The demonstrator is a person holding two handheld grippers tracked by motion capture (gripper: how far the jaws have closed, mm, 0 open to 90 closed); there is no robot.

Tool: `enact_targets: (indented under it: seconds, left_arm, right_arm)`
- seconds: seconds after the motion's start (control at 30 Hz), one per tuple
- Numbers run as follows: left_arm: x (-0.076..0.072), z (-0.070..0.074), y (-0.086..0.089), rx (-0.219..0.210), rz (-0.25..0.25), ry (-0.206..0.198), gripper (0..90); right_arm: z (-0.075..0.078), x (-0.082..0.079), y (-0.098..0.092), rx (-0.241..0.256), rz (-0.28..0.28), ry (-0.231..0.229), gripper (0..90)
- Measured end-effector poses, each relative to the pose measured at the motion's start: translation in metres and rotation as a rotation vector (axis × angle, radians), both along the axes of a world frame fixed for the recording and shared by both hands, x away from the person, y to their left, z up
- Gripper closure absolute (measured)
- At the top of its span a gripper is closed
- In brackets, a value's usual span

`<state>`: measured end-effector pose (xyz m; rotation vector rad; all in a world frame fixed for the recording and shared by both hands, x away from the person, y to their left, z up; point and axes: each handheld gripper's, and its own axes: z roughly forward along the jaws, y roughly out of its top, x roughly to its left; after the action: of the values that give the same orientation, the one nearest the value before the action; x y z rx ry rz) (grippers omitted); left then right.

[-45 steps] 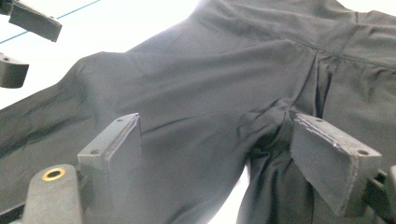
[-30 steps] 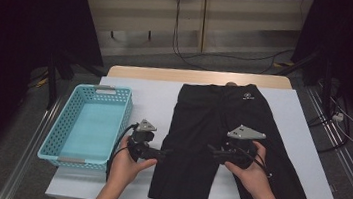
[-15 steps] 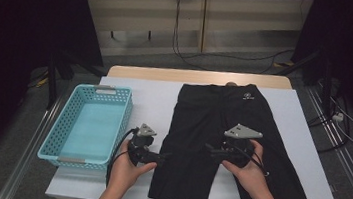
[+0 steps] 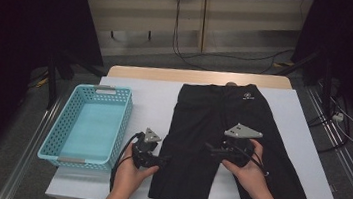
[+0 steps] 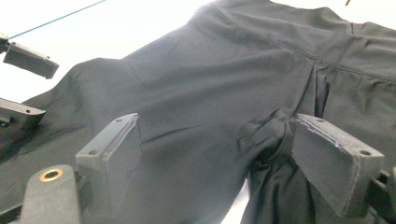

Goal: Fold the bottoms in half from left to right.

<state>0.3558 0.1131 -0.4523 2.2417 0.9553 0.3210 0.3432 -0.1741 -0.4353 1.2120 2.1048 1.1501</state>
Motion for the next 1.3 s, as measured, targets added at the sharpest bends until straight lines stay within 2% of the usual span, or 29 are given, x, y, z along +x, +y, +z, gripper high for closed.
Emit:
enact_targets:
  seconds: [0.07,0.17,0.27,0.33,0.4,0.43,0.53,0.67,0.77,0.9,1.03,1.17,1.3]
  left_arm:
    - [-0.004,0.002,-0.005,0.003,-0.011,0.004,48.2]
    - [-0.008,0.004,-0.011,0.004,-0.006,0.022,63.2]
    - [-0.010,0.004,-0.013,-0.038,0.006,0.062,79.1]
    - [-0.011,0.004,-0.013,-0.071,0.010,0.103,88.2]
    - [-0.011,0.006,-0.014,-0.071,0.002,0.114,88.5]
    - [-0.010,0.007,-0.014,-0.087,-0.005,0.136,88.6]
    - [-0.011,0.012,-0.012,-0.116,-0.013,0.138,88.7]
    - [-0.011,0.020,-0.010,-0.164,-0.023,0.111,88.6]
    - [-0.011,0.024,-0.011,-0.198,-0.031,0.126,88.7]
    - [-0.011,0.025,-0.014,-0.204,-0.040,0.125,88.7]
    - [-0.012,0.027,-0.017,-0.215,-0.050,0.114,88.7]
    - [-0.012,0.027,-0.020,-0.241,-0.053,0.131,88.7]
    - [-0.014,0.026,-0.024,-0.239,-0.069,0.126,88.7]
  right_arm:
    - [0.000,0.000,0.001,-0.003,0.004,0.003,15.9]
    - [-0.001,0.000,0.003,-0.003,0.009,0.004,15.9]
    - [0.000,0.000,0.005,-0.004,0.014,0.001,15.9]
    - [0.000,0.000,0.006,-0.003,0.017,0.000,15.8]
    - [0.000,0.001,0.006,0.003,0.021,-0.001,15.1]
    - [-0.001,0.002,0.006,0.008,0.023,-0.001,14.9]
    - [0.000,0.005,0.007,0.014,0.019,-0.007,14.2]
    - [0.003,0.009,0.009,0.024,0.014,-0.023,14.0]
    - [0.007,0.016,0.012,0.026,0.009,-0.034,12.7]
    - [0.008,0.025,0.017,0.024,0.009,-0.056,12.1]
    - [0.005,0.036,0.025,0.041,0.004,-0.036,11.8]
    - [0.003,0.045,0.034,0.043,-0.002,-0.027,11.4]
    - [0.002,0.055,0.042,0.046,-0.009,-0.018,11.3]
